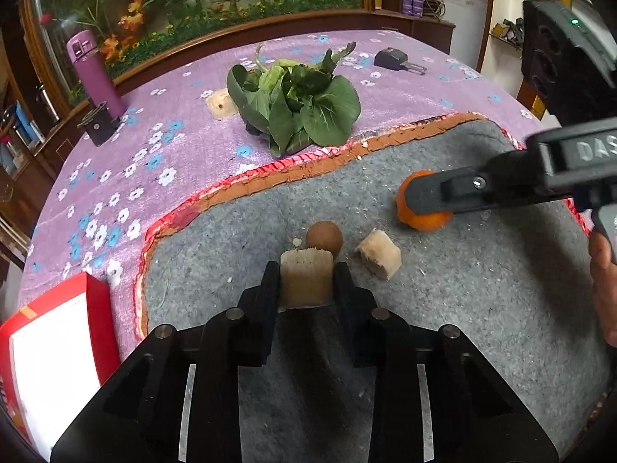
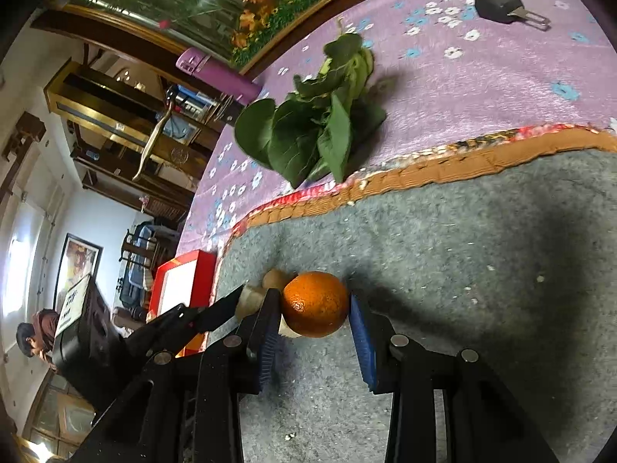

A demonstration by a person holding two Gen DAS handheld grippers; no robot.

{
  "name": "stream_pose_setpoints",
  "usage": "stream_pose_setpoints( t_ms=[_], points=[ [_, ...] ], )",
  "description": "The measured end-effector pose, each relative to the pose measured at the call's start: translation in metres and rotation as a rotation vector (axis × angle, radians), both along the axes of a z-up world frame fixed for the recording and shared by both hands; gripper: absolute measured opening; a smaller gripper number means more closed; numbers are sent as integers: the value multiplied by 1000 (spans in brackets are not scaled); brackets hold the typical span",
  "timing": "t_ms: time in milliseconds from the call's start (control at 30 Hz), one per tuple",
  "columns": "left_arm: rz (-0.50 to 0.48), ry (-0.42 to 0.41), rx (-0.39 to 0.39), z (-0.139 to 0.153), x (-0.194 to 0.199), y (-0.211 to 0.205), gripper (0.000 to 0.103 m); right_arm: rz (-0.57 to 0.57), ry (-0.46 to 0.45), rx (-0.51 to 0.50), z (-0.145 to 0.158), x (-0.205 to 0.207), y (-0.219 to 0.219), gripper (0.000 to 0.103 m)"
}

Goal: Organize fruits
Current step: 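Grasp a white yam chunk with the left gripper while the right grasps an orange, then carry the yam chunk and orange over the white tray and release both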

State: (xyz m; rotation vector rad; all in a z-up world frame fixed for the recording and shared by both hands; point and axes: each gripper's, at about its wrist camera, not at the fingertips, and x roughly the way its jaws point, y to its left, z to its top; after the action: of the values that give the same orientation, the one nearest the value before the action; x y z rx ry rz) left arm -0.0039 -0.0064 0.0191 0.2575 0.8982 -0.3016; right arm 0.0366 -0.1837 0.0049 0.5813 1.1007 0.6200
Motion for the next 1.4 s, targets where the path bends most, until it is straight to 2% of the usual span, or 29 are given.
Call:
stream_pose_setpoints(
  t_ms=[167, 367, 500, 600, 733, 933, 1100, 1400],
  points=[
    [32, -40, -55, 12, -22, 9, 27, -25, -21, 8, 3, -2, -6, 35],
    [92, -137, -103, 42, -71, 36, 27, -20, -107, 65, 17, -9, -3, 35],
    [171, -187, -120, 54, -105, 67, 27, 22, -132, 150, 23, -16, 5, 35],
    [254, -217, -107, 60, -123, 98, 27, 54, -163, 169, 31, -24, 18, 35],
    [365, -230, -85, 63, -143, 141, 27, 121, -166, 183, 39, -33, 50, 35],
    [503, -239, -64, 56, -158, 190, 27, 250, -141, 177, 42, -44, 123, 35],
    [538, -238, -75, 50, -165, 211, 27, 320, -134, 163, 41, -51, 175, 34],
    [566, -216, -100, 35, -170, 235, 27, 409, -122, 110, 30, -63, 242, 34]
  ],
)
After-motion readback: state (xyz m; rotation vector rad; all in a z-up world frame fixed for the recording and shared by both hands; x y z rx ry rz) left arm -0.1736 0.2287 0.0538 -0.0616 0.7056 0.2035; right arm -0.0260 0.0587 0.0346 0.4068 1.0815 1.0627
